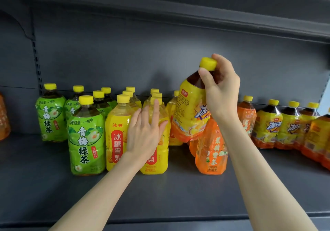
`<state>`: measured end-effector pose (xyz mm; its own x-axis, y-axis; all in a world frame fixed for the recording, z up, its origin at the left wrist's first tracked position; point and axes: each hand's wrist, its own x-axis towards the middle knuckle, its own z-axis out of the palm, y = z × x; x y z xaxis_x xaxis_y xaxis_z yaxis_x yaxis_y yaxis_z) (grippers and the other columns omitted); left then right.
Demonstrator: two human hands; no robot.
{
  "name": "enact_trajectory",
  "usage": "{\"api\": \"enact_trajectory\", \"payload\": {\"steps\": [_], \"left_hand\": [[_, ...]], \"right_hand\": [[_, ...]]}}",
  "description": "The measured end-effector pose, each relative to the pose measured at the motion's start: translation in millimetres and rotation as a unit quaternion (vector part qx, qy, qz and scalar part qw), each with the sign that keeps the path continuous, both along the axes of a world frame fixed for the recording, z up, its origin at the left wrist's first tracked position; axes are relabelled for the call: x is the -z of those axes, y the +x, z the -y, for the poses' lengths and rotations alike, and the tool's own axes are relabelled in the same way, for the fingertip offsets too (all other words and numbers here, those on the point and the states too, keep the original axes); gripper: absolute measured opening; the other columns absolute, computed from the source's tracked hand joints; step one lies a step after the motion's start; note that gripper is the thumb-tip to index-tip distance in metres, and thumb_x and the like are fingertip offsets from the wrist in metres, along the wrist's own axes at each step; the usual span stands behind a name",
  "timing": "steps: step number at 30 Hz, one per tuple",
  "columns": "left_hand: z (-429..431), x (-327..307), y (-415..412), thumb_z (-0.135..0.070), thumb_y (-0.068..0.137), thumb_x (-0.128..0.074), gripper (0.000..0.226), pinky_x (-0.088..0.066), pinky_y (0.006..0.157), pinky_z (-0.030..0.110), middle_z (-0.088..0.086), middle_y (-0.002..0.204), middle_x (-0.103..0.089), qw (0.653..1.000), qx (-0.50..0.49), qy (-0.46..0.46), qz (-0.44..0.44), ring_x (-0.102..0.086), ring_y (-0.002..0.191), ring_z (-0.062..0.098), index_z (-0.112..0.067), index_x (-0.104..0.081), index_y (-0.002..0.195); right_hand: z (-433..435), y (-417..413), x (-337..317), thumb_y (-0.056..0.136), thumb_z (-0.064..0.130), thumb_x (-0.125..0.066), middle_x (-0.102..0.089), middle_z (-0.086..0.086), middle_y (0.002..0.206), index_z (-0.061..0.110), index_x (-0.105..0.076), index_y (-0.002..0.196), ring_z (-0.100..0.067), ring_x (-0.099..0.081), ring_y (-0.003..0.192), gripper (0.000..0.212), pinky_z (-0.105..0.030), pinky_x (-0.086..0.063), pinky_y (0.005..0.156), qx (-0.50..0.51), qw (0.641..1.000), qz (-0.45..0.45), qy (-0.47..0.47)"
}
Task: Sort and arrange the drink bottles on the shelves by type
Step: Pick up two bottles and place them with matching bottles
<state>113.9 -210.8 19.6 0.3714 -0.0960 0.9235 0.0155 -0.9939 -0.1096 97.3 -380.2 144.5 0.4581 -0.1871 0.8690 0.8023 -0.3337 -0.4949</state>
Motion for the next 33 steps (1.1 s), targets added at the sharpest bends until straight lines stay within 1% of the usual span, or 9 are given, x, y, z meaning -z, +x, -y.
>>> {"api": "enact_trajectory", "payload": {"steps": [5,9,12,16,20,23,25,31,33], "left_hand": [[18.5,-14.9,-34.2,-0.052,0.099,-0.014,0.067,-0.023,0.112,0.040,0.021,0.143,-0.042,0.980,0.155,-0.123,-0.026,-0.040,0.132,0.031,-0.005,-0.039,0.141],[57.2,-28.2,-88.3,-0.076,0.080,-0.034,0.081,-0.029,0.108,0.025,-0.011,0.147,-0.034,0.838,0.425,-0.324,-0.106,-0.031,0.134,0.001,-0.031,-0.018,0.145],[67.9,-25.5,-114.4,-0.070,0.073,-0.053,0.085,-0.041,0.103,0.024,-0.017,0.143,-0.038,0.774,0.478,-0.399,-0.110,-0.041,0.128,-0.003,-0.038,-0.017,0.143],[45.5,-13.4,-142.2,-0.072,0.076,-0.049,0.071,-0.044,0.102,0.031,-0.020,0.140,-0.040,0.778,0.448,-0.436,-0.066,-0.042,0.128,0.000,-0.046,-0.020,0.136],[-1.8,1.3,-172.7,-0.070,0.077,-0.052,0.081,-0.044,0.101,0.045,-0.007,0.141,-0.046,0.775,0.418,-0.471,-0.056,-0.047,0.127,0.013,-0.029,-0.028,0.143],[-44.6,5.7,-200.7,-0.057,0.077,-0.055,0.073,-0.048,0.097,0.041,-0.012,0.132,-0.054,0.766,0.411,-0.492,-0.052,-0.054,0.119,0.009,-0.028,-0.033,0.141],[-76.9,7.0,-220.9,-0.053,0.078,-0.055,0.067,-0.051,0.092,0.034,-0.015,0.125,-0.058,0.764,0.411,-0.494,-0.053,-0.058,0.114,0.007,-0.028,-0.037,0.138],[-197.6,18.4,-284.4,-0.054,0.076,-0.051,0.061,-0.050,0.084,0.022,-0.023,0.117,-0.063,0.736,0.403,-0.538,-0.083,-0.061,0.108,0.001,-0.034,-0.039,0.132],[-246.3,22.9,-303.5,-0.060,0.076,-0.047,0.066,-0.051,0.088,0.028,-0.017,0.119,-0.063,0.749,0.373,-0.535,-0.117,-0.060,0.109,0.003,-0.035,-0.035,0.137]], "right_hand": [[10.3,-30.4,-8.6,0.086,0.018,-0.070,-0.067,0.008,0.095,0.012,-0.061,0.121,-0.008,-0.066,0.088,0.037,-0.029,-0.055,0.086,-0.036,0.999,-0.013,0.034],[9.5,-60.3,-8.4,0.080,0.015,-0.077,-0.071,0.009,0.085,0.015,-0.066,0.111,-0.004,-0.068,0.076,0.033,-0.023,-0.056,0.074,-0.092,0.994,-0.027,0.049],[1.6,-81.2,-3.7,0.075,0.013,-0.081,-0.073,0.007,0.076,0.014,-0.069,0.105,-0.005,-0.068,0.071,0.032,-0.022,-0.055,0.069,-0.154,0.985,-0.043,0.070],[-26.0,-103.8,11.6,0.073,0.009,-0.082,-0.073,0.009,0.070,0.012,-0.068,0.103,-0.004,-0.068,0.066,0.033,-0.017,-0.051,0.063,-0.239,0.965,-0.072,0.076],[-64.5,-121.1,30.0,0.079,0.009,-0.076,-0.075,0.007,0.087,0.010,-0.066,0.109,-0.003,-0.070,0.083,0.032,-0.015,-0.051,0.074,-0.336,0.936,-0.095,0.038],[-106.8,-133.0,54.6,0.075,0.035,-0.076,-0.071,0.022,0.101,0.038,-0.065,0.104,0.005,-0.063,0.101,0.030,-0.014,-0.048,0.084,-0.376,0.916,-0.138,-0.008],[-138.5,-143.0,71.3,0.064,0.055,-0.068,-0.069,0.017,0.110,0.050,-0.063,0.100,-0.003,-0.063,0.108,0.037,-0.025,-0.051,0.090,-0.401,0.896,-0.190,0.000],[-263.7,-198.4,122.7,0.046,0.072,-0.078,-0.075,-0.006,0.106,0.014,-0.064,0.117,-0.024,-0.071,0.098,0.093,-0.044,-0.056,0.087,-0.507,0.783,-0.360,0.019],[-309.7,-218.4,130.9,0.060,0.066,-0.072,-0.074,-0.010,0.106,0.008,-0.064,0.118,-0.028,-0.071,0.097,0.082,-0.045,-0.056,0.086,-0.514,0.775,-0.366,0.033]]}}
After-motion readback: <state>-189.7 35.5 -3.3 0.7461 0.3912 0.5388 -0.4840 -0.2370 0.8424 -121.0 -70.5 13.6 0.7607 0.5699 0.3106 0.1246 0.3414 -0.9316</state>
